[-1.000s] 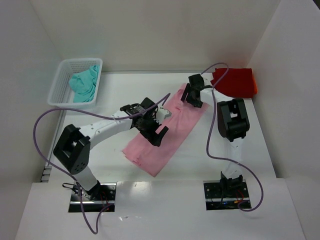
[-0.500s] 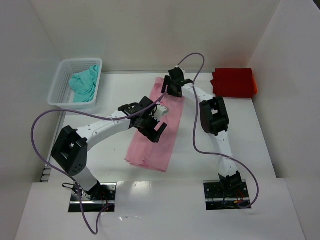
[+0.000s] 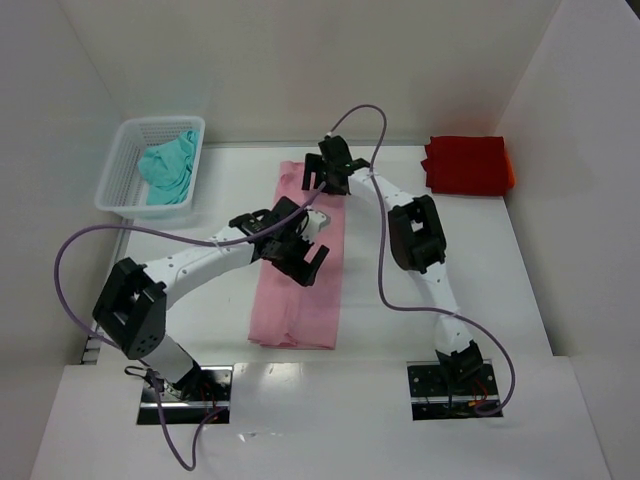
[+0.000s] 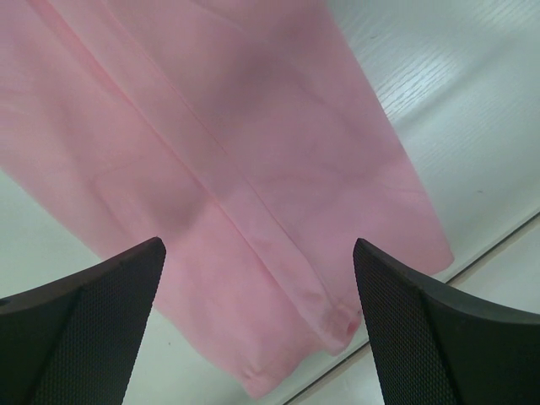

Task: Fold and stack the t-shirts
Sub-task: Rotate the tshirt 90 degrees

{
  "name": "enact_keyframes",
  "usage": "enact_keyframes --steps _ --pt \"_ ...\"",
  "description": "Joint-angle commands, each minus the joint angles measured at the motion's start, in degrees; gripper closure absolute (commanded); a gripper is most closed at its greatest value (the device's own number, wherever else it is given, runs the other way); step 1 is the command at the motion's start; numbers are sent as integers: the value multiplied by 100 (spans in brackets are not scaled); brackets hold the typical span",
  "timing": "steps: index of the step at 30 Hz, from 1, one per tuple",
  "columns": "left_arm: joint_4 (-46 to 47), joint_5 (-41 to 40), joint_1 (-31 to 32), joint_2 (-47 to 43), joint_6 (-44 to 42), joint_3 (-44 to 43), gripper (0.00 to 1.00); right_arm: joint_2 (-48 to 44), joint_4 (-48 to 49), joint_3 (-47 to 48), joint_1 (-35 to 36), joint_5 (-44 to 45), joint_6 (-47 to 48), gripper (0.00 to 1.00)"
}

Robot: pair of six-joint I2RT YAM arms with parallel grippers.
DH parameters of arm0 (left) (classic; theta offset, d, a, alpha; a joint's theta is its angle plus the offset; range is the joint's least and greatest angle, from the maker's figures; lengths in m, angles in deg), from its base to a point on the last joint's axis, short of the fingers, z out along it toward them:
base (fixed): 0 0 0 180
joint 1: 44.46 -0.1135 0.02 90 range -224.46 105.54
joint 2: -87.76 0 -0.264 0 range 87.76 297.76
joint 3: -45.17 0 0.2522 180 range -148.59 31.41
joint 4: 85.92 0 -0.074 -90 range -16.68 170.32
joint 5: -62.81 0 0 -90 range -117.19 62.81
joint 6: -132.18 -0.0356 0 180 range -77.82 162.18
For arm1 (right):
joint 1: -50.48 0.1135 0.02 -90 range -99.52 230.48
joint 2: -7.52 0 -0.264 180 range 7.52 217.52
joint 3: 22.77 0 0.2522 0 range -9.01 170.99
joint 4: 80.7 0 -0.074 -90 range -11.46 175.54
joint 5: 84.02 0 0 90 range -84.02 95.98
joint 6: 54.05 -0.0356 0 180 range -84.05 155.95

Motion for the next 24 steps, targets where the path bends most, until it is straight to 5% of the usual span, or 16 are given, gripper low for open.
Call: enact_keyframes --steps 1,5,14,20,24 --pt "139 -121 -20 -549 354 -26 0 -1045 -2 -347 -248 -7 110 9" --pt "87 -226 -20 -840 565 97 0 -1924 105 -1068 -301 116 242 0" --pt "-39 -1220 -195 -1692 2067 500 0 -3034 816 -3512 -301 -280 -198 0" --pt "359 -1097 -433 -2484 2403 985 0 -3026 1177 -4041 -301 -482 -251 28" --pt "139 -1044 -485 -2283 2324 985 0 -2614 1116 -3481 -301 -552 -251 44"
